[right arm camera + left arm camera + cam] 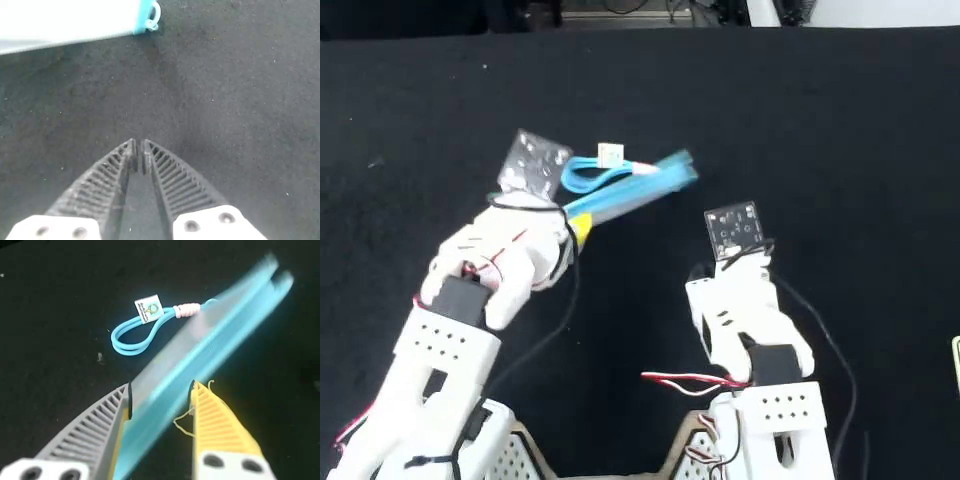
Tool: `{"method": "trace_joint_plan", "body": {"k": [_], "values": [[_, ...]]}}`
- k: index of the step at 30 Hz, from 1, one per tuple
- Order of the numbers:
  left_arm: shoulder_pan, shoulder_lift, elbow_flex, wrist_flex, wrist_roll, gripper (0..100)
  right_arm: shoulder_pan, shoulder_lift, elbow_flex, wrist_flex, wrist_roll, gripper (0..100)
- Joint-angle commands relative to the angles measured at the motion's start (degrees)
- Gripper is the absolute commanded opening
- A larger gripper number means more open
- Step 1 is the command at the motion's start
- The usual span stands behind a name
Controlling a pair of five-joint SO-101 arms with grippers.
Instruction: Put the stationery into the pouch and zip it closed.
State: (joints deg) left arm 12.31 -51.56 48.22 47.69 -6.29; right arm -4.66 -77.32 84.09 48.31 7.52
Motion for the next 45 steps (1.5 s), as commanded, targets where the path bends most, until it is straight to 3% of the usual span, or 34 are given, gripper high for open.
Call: {"method": "trace_joint_plan", "body": {"k": [1, 11, 16, 18, 24, 28, 32, 40, 45], "values": [[0.0, -0.3, -6.5, 3.4, 1.5, 21, 0.3, -0.7, -0.2, -0.9, -0.4, 1.2], [-2.1, -0.5, -4.1, 7.6, 1.4, 20, 0.3, -0.7, -0.2, -0.9, -0.4, 1.2], [-10.4, -0.5, 2.6, 7.6, 1.3, 2, 0.3, -0.7, -0.2, -1.2, -0.4, 1.2], [-14.7, -0.5, 4.8, 8.9, 1.7, 6, 0.3, -0.7, -0.2, -1.2, -0.4, 1.2], [-24.7, -0.5, 9.6, 10.0, 1.5, 3, -3.3, -0.7, 0.7, -1.2, 0.0, 1.2], [-25.7, -0.5, 13.2, 10.2, 1.5, 3, -9.0, -0.7, 2.0, -1.3, 0.0, 1.2], [-26.0, -1.6, 17.2, 9.8, 1.5, 3, -10.2, -0.7, 4.4, -5.5, -0.2, 1.2], [-26.3, -26.9, 29.9, 10.7, 1.3, 3, -10.3, -0.7, 8.0, -11.3, -0.4, 1.2], [-26.2, -43.9, 34.9, 19.2, -3.4, 3, -10.4, -0.7, 8.1, -11.3, -0.4, 1.2]]}}
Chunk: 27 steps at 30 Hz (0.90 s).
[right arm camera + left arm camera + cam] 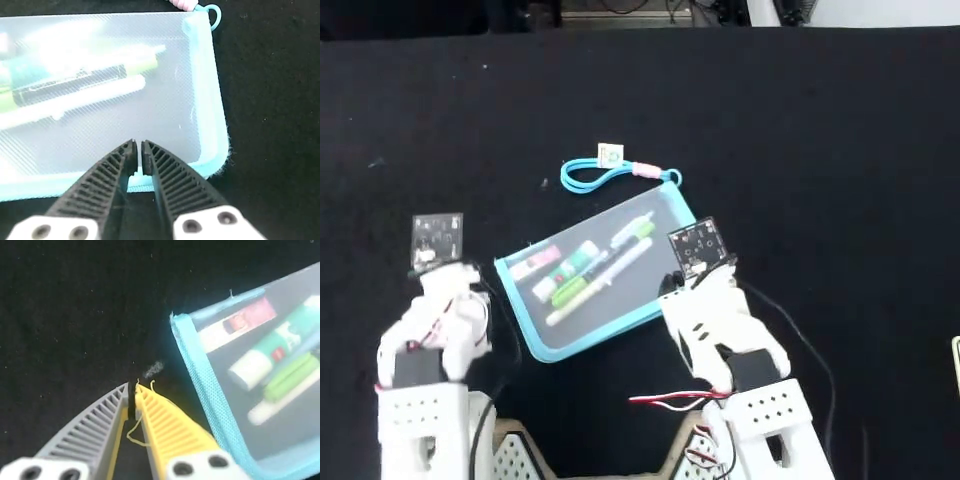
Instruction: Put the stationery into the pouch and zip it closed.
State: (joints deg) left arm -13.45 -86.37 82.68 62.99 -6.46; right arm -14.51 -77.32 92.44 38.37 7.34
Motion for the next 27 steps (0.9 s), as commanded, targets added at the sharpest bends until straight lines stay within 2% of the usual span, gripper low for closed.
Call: {"method": "trace_joint_plan", "body": {"k": [1, 4, 6, 18, 23, 27], "values": [[-0.5, -12.0, 1.4, 5.2, -4.6, 3, -0.5, -0.7, -0.2, -1.6, -0.3, 1.2], [-0.5, -19.0, 3.9, 7.5, -6.2, 3, -0.3, -0.7, -0.7, -1.3, 0.0, 1.2], [-0.5, -18.3, 4.4, 7.2, -6.1, 3, 1.1, -0.7, -0.2, -1.2, 0.1, 1.2], [-0.5, -18.1, 14.6, 8.6, -6.4, 3, 19.9, -0.7, -0.5, 14.5, -0.2, 1.2], [-0.4, -18.1, 14.6, 10.0, -6.2, 3, 25.8, -0.7, 0.0, 15.3, -0.3, 1.2], [-0.4, -18.1, 14.6, 10.0, -6.2, 3, 26.9, -0.7, 1.1, 15.0, -0.3, 1.2]]}}
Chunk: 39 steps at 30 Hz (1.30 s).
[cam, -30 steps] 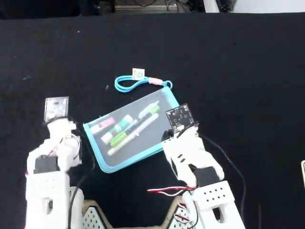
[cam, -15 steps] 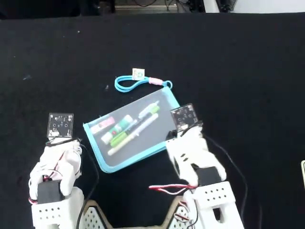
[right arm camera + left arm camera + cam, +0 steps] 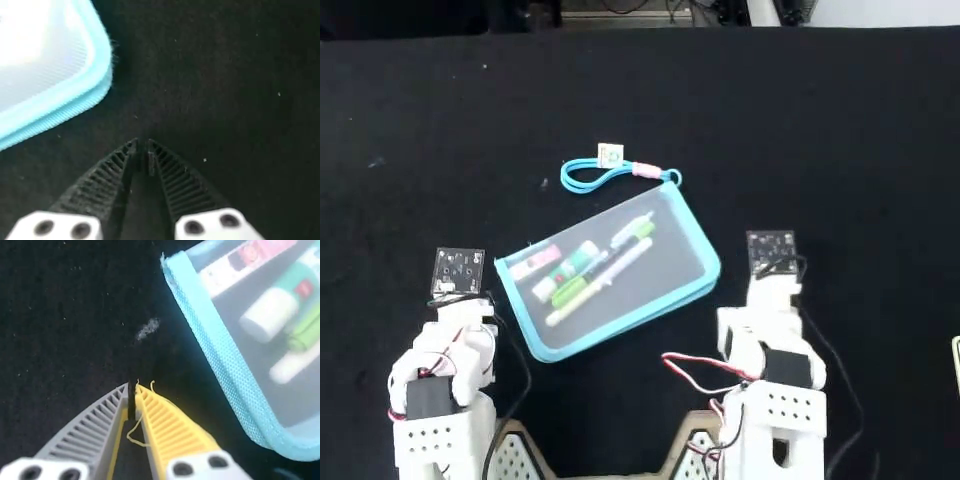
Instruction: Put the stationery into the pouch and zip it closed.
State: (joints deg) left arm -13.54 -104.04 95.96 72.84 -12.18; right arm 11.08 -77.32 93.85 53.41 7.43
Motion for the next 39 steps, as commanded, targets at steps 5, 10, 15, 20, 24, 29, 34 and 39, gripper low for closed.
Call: {"method": "trace_joint_plan", "body": {"k": [5, 10, 15, 20, 24, 29, 34, 39], "values": [[-0.3, -0.4, 1.4, 0.2, -0.5, 3, 1.3, -0.7, -0.3, -0.1, -0.4, 1.2], [-0.3, -0.4, 1.4, 0.2, -0.6, 3, 1.1, -0.7, -0.7, -1.1, -0.4, 1.2], [-0.3, -0.4, 1.4, 0.2, -0.6, 3, -0.1, -0.8, -1.5, -1.1, -4.7, 1.2], [-0.3, -0.4, 1.4, 0.2, -0.6, 3, -3.3, -5.4, 0.4, -0.5, -5.2, 1.2], [-0.3, -0.4, 1.4, 0.2, -0.6, 3, -3.5, -14.5, 2.8, 4.3, -4.8, 1.2], [-0.3, -0.4, 1.4, 0.2, -0.6, 3, -4.8, -27.0, 2.9, 16.6, -4.7, 1.2], [-0.3, -0.4, 1.4, 0.2, -0.6, 3, -7.4, -31.3, 2.7, 21.5, -4.7, 1.2], [-0.2, -0.4, 1.4, 0.2, -0.6, 3, -7.2, -29.9, 2.7, 20.8, -4.7, 1.2]]}}
